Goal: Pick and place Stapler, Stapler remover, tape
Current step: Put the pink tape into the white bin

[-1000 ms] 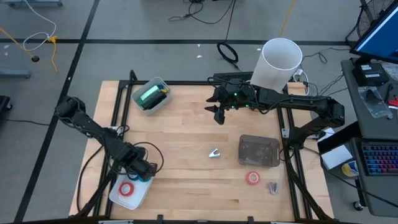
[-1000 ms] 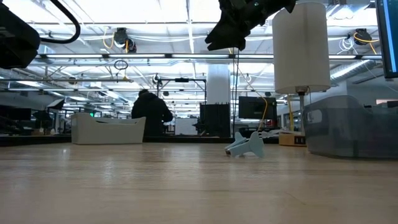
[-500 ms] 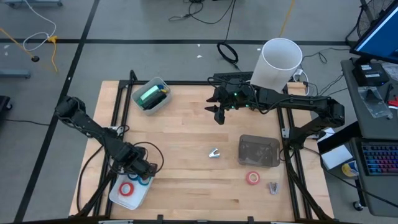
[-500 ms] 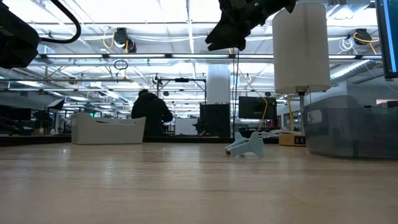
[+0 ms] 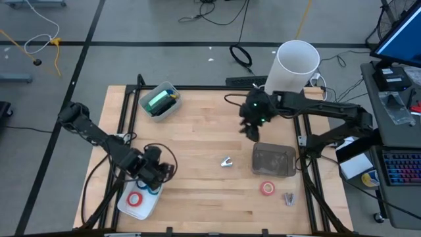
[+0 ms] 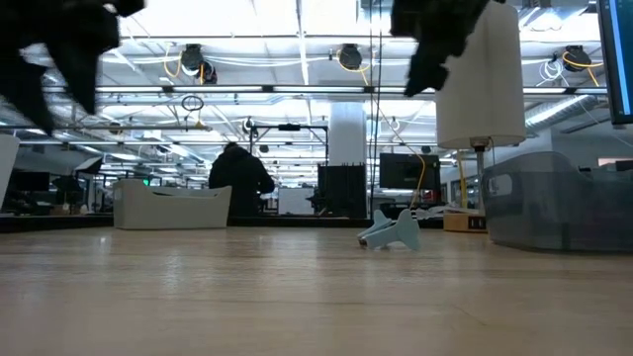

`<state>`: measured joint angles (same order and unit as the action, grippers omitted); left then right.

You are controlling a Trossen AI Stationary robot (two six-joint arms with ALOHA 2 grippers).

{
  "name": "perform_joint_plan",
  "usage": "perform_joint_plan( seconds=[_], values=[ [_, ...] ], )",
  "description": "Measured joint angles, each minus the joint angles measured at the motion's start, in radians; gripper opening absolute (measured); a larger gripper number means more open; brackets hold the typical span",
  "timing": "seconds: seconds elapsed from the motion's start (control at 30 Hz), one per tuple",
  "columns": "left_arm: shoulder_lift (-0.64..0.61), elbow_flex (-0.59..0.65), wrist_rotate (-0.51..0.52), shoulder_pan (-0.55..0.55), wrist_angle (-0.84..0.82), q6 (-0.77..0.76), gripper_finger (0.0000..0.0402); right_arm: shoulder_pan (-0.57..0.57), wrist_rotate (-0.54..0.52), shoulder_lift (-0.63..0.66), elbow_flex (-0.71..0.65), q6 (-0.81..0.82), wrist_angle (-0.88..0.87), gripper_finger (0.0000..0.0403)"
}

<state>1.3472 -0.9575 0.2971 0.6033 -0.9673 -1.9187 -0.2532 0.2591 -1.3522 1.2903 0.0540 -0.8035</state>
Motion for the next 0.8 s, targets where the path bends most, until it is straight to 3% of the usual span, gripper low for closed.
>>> perform_joint_plan(
  seconds=[0.17,0.4,0.6,0.8],
  values=[
    [0.000,-0.001,0.211,-0.054,-0.001,0.093,0.0212,0.039,0.159,0.045,0.000,0.089,-0.167,0.0169],
    [-0.001,-0.001,0.277,-0.133,0.033,0.257,0.0212,0.210,0.191,0.122,-0.064,0.200,-0.291,0.0169],
    [-0.022,-0.001,0.405,-0.171,0.141,0.405,0.0212,0.378,0.190,0.202,-0.214,0.367,-0.246,0.0169],
    [-0.086,-0.002,0.516,-0.218,0.281,0.638,0.0212,0.520,0.191,0.262,-0.370,0.501,-0.034,0.0169]
  ],
)
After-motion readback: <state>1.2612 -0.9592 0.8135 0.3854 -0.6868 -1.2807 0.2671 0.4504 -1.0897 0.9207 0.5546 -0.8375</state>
